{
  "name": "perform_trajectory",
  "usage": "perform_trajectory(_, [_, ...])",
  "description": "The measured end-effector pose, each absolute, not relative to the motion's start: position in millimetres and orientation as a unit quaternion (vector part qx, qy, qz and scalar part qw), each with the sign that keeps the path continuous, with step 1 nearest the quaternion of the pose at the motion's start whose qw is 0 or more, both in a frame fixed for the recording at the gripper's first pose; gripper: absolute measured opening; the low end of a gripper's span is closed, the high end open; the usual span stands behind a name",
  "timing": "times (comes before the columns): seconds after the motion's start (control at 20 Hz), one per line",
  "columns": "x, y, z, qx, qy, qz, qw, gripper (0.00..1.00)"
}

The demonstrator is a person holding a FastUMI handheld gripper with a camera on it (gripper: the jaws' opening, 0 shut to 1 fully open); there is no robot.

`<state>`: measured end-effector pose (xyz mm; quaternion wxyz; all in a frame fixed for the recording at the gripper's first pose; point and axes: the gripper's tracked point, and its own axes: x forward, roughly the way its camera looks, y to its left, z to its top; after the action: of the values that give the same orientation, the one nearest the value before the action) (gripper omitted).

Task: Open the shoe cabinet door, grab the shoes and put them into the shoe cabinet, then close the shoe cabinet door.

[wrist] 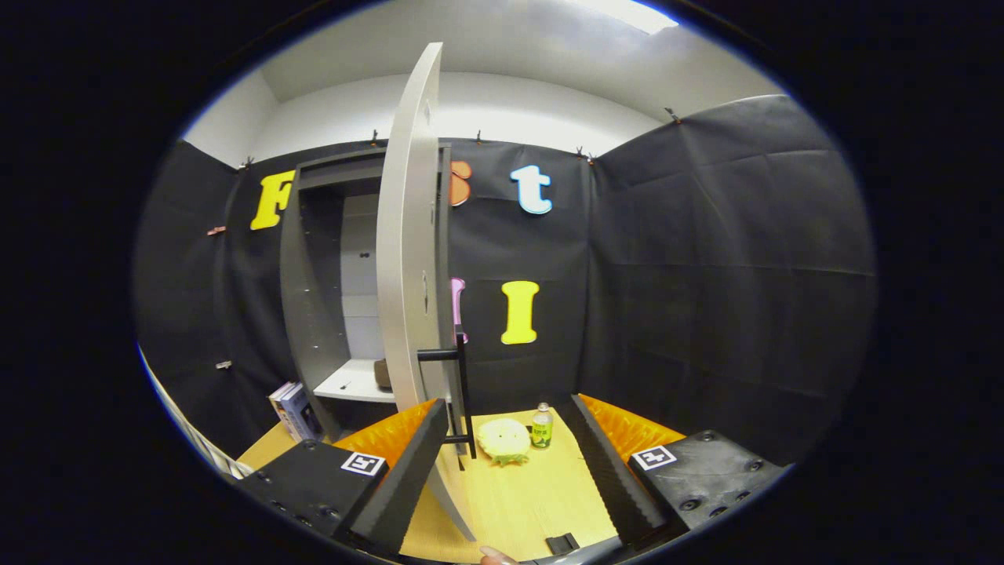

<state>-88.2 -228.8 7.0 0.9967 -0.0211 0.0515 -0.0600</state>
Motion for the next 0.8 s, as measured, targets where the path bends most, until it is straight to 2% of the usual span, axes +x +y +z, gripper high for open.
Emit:
perform_trajectory(0.25, [-74.4, -228.3, 2.3, 0.002, 0.061, 0.022, 0.998, 0.98])
perform_trajectory(0.55, [-64.7, -209.9, -10.0, 0.017, 0.081, 0.081, 0.993, 0.97])
perform_trajectory(0.8, [-55.7, -153.3, -16.9, 0.029, 0.080, 0.132, 0.988, 0.97])
